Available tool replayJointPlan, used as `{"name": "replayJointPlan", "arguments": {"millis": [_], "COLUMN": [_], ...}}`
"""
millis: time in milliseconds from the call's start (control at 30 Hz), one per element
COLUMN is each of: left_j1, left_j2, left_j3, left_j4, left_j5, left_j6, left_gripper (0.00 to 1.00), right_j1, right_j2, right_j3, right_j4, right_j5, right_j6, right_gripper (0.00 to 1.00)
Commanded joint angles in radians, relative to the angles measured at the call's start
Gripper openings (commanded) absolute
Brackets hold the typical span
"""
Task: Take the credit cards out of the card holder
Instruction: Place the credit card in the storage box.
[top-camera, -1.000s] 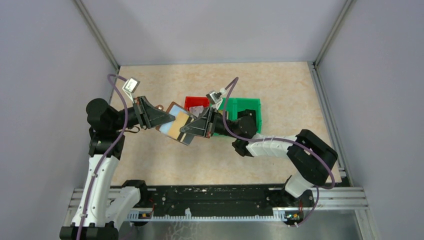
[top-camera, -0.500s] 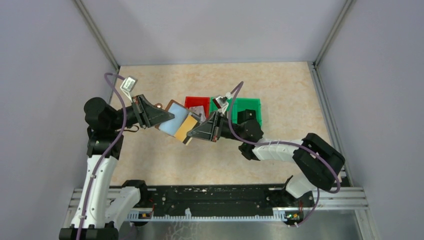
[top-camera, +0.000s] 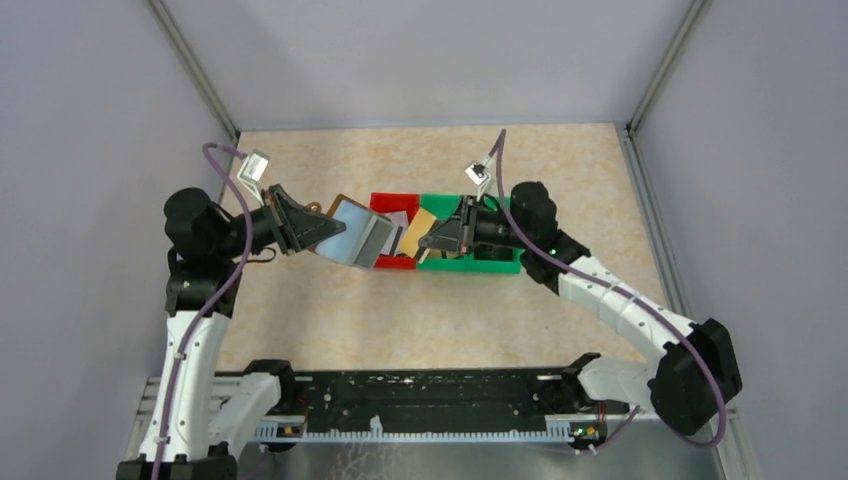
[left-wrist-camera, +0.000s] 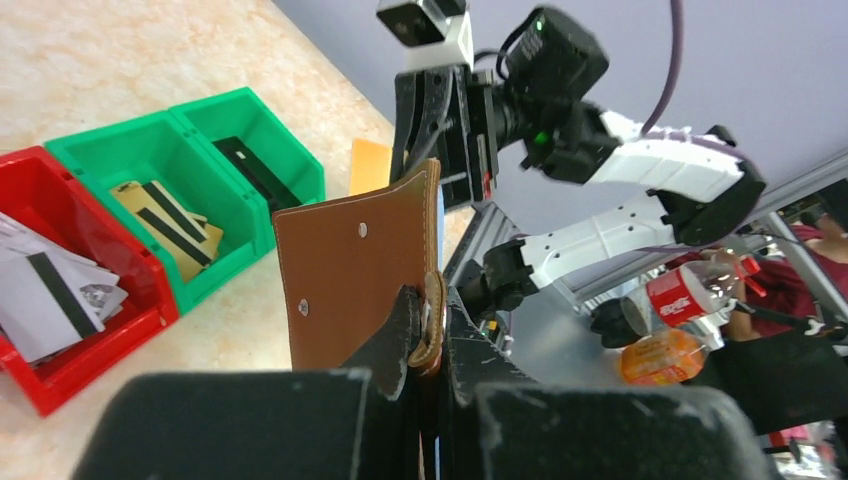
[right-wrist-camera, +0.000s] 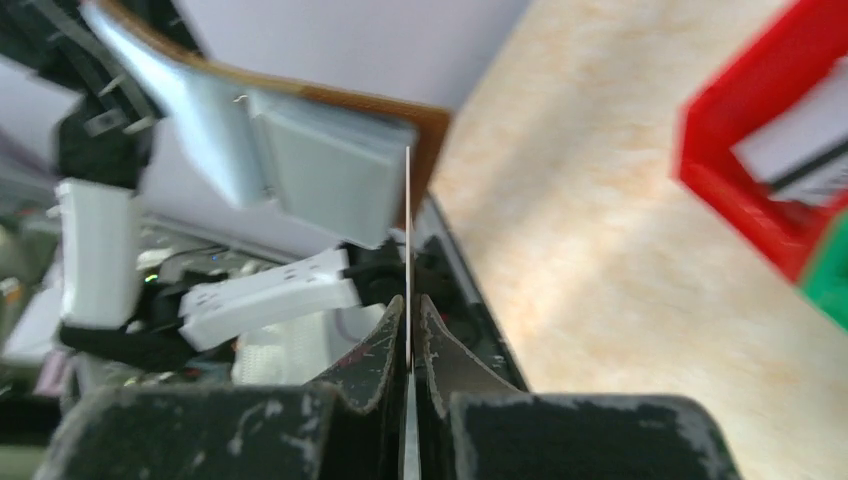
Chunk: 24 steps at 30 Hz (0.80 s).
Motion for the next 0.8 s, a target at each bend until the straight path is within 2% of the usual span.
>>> {"name": "replayJointPlan", "arguments": {"millis": [0,100,200,333,500,767], "left_j1": [0.006,0.006,0.006,0.006,0.006,0.006], "left_j2": [-0.005,-0.006,-0.007,-0.009,-0.016,-0.037], "left_j3": [0.046,0.049,0.057,0.068,0.076,0.054], "left_j4": [-0.061,-0.072,-0.081,-0.091,-0.09,-0.067], "left_j5": [-0.019,-0.013,-0.008,-0.009,-0.004,0.006], "left_j6": [0.131,0.146,0.15,0.154,0.143,0.118], "left_gripper": [0.0,0.0,0.0,0.0,0.0,0.0], "right_j1": [-0.058,-0.081,-0.095,-0.097,-0.098,-0.1], "right_j2": [0.03,0.096,0.169,0.319,0.489,0.638], "right_j3": [0.209,0.305,0.37,0.48,0.573,0.652], "right_j4": [-0.63,-0.751,-0.79,-0.879,-0.9,-0.891], "right_j5": [0.095,0.127,0.135,0.228,0.281,0.347], "right_j6": [-0.418,-0.518,-0.555,-0.62,-0.63,-0.635], "right_gripper": [0.0,0.0,0.0,0.0,0.0,0.0]}}
